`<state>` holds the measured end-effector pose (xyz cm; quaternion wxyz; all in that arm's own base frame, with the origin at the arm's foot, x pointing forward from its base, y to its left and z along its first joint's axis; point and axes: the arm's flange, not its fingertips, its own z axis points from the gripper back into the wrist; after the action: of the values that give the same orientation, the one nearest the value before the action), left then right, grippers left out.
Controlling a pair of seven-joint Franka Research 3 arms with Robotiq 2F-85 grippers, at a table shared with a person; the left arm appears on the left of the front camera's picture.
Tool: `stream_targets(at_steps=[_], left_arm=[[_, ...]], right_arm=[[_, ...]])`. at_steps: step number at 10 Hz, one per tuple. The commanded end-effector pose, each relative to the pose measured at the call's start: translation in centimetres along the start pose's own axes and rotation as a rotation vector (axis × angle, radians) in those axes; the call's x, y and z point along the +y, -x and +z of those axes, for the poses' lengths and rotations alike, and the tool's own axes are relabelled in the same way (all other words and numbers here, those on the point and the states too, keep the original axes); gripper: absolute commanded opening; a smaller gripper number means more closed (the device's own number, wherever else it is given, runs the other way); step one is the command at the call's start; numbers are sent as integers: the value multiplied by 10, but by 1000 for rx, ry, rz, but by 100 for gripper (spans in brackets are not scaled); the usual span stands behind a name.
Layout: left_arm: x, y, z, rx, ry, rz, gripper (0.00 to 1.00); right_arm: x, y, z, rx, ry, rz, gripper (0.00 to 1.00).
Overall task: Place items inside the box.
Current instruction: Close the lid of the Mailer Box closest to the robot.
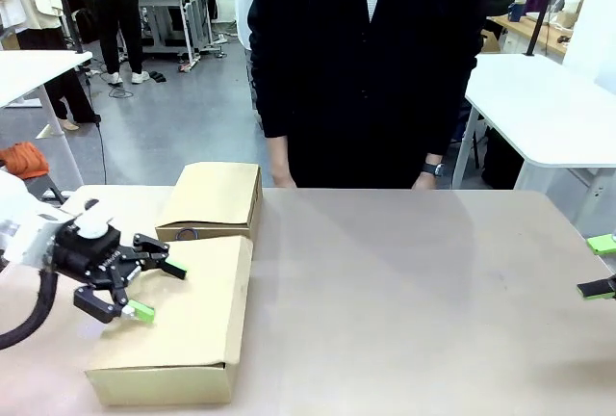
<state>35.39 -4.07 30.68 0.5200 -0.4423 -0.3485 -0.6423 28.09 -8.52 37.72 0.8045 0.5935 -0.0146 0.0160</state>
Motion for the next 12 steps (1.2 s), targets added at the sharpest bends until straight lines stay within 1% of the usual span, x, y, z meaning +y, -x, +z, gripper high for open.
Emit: stream_targets(at_steps=[1,2,3,4,5,6,7,8,9,10,11,12], left_arm=[[-62,-43,49,-160,6,98,100],[-72,-54,81,-235,31,194,100],[-82,-58,108,-325,149,274,100],[-88,-55,130,-406,116,317,100],[-86,-48,157,-590,68,425,100],[-79,-34,187,-777,-29,693,100],[-65,-7,214,-920,-246,943,100],[-54,20,218,-949,-300,1098,100],[-48,43,207,-865,-194,1233,100],[-41,61,196,-789,-198,1314,100],[-67,49,216,-689,-141,891,100],[-67,49,216,-689,-141,891,100]], right_arm=[[4,0,0,-11,-14,-11,100],[4,0,0,-11,-14,-11,100],[4,0,0,-11,-14,-11,100],[4,0,0,-11,-14,-11,100],[4,0,0,-11,-14,-11,100],[4,0,0,-11,-14,-11,100],[4,0,0,-11,-14,-11,100],[4,0,0,-11,-14,-11,100],[4,0,0,-11,-14,-11,100],[4,0,0,-11,-14,-11,100],[4,0,0,-11,-14,-11,100],[4,0,0,-11,-14,-11,100]])
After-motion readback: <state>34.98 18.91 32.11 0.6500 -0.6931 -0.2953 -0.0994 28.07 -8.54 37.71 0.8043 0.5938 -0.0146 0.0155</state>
